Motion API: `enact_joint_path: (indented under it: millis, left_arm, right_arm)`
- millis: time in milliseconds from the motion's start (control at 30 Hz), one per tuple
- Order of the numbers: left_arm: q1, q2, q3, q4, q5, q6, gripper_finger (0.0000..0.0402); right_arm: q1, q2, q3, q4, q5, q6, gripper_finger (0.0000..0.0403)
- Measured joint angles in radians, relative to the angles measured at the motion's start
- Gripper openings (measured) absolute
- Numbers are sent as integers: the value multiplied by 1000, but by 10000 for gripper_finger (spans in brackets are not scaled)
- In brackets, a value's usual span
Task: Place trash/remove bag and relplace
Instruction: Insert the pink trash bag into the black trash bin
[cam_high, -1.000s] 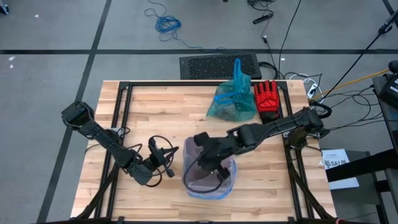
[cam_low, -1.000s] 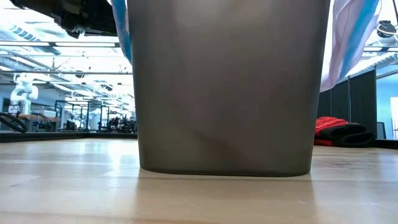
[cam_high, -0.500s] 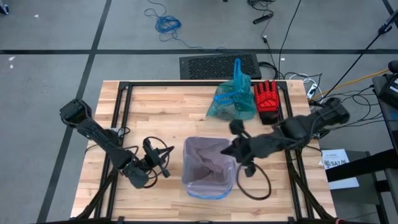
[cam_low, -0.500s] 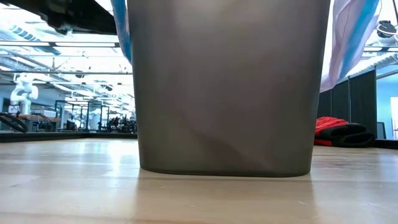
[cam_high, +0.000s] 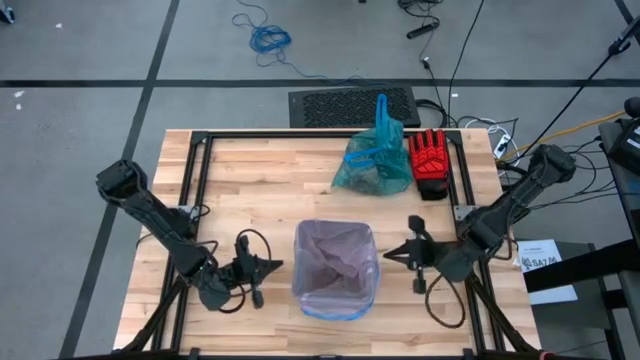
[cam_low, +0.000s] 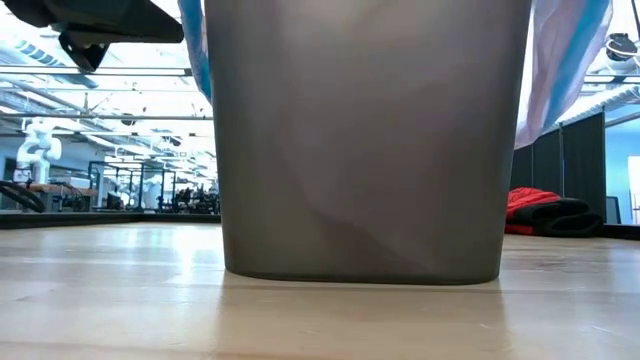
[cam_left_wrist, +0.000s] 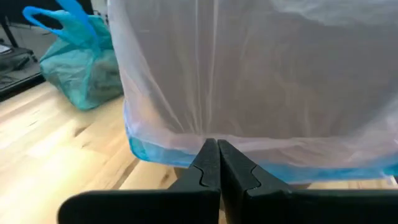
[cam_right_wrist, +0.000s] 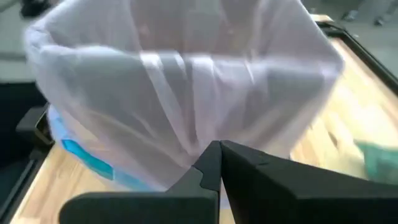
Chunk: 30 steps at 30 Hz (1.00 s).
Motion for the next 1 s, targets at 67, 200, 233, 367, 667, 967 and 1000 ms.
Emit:
enact_joint_path:
  millis: [67,200,233,367,667,967,1000]
  left_arm:
    - [4,14,0,36,0,-2,0]
    - [29,53,0,123,7,28,0]
    - [39,62,0,146,15,38,0]
    - [85,85,0,205,85,79,0]
    - [177,87,0,214,145,158,0]
    - [248,87,0,181,163,191,0]
    - [255,87,0,171,162,191,0]
  right_arm:
    - [35,-1,-62,45,64,80,0]
    - [36,47,-177,272,102,80,0]
    - [27,60,-199,342,101,68,0]
    - [-14,104,-257,493,101,12,0]
    - [-140,140,-268,666,-26,-122,0]
    - [-241,188,-268,685,-113,-167,0]
    - [-251,190,-268,692,-119,-175,0]
